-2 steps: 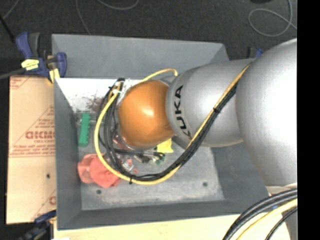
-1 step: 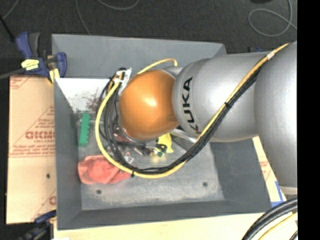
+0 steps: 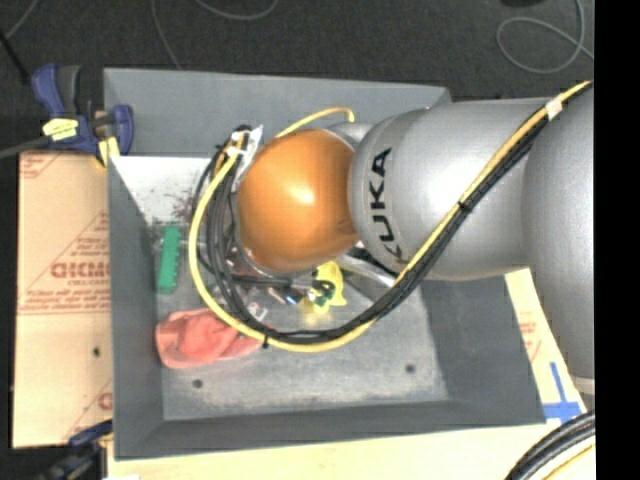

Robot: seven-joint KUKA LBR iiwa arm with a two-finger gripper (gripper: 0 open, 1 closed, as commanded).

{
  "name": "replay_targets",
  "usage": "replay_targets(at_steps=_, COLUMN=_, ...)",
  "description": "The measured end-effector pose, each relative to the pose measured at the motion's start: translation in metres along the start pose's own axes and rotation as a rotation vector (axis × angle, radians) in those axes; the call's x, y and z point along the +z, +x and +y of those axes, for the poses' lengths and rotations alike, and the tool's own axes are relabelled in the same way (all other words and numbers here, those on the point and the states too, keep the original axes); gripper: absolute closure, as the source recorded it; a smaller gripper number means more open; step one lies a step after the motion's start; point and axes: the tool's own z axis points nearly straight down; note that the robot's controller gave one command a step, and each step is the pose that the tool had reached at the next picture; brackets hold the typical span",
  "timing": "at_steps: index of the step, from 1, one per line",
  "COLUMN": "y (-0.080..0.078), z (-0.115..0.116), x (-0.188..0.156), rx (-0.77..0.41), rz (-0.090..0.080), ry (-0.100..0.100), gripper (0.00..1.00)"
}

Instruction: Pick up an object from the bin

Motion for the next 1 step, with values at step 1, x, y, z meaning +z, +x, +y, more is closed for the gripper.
replay_targets(at_steps=1, y=-0.0043, z=0.0109, x=-0.0152, rx=-0.025, rz=0.004, ry=-0.003, gripper=1.0)
